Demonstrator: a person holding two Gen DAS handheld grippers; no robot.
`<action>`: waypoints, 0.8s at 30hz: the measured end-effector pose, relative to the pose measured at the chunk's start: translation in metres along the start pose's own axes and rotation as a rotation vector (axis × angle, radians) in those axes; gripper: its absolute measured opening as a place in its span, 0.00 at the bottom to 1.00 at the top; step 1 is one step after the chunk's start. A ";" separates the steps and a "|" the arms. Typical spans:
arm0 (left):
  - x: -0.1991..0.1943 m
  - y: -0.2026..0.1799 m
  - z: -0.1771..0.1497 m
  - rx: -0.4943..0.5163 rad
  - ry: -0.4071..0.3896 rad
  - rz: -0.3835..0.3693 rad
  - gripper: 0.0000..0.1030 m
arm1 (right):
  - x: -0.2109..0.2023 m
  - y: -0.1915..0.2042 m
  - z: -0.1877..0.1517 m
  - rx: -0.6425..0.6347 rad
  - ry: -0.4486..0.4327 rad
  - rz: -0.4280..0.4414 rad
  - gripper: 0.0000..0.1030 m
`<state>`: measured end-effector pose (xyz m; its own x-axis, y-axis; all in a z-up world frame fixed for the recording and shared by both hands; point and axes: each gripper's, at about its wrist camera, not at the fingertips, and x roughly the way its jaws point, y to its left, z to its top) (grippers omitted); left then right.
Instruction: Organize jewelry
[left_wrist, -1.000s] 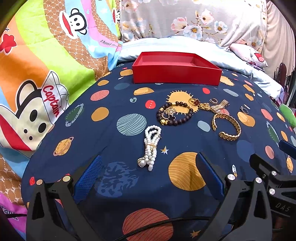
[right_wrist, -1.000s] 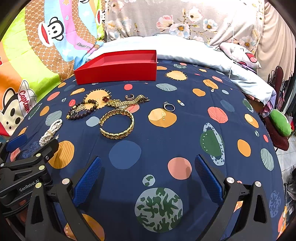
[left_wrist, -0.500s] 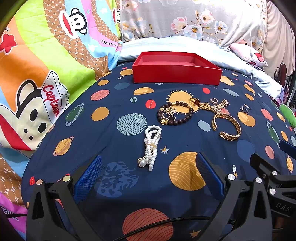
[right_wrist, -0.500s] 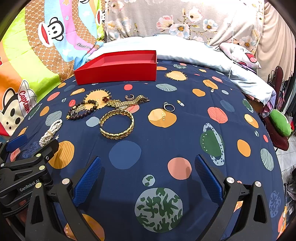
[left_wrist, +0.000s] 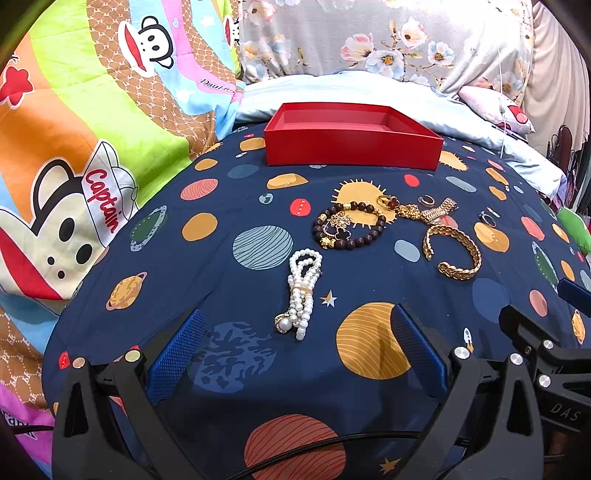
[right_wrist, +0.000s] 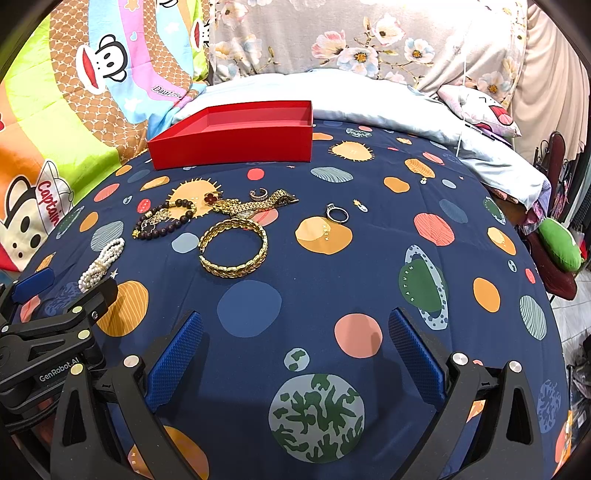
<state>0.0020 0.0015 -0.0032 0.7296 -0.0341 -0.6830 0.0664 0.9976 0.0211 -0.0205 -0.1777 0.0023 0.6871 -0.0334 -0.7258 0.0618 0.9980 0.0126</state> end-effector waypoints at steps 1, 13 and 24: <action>0.000 0.000 0.000 0.000 0.000 0.001 0.95 | 0.000 0.000 0.000 0.000 0.000 0.000 0.95; 0.000 0.000 0.000 0.001 0.000 0.000 0.95 | 0.000 0.000 0.000 0.000 0.000 0.000 0.95; 0.000 0.004 0.000 -0.025 0.006 -0.031 0.95 | 0.000 0.000 0.000 0.001 0.001 0.002 0.95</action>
<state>0.0027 0.0056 -0.0031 0.7235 -0.0647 -0.6873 0.0720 0.9972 -0.0181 -0.0205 -0.1778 0.0028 0.6865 -0.0318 -0.7264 0.0615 0.9980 0.0144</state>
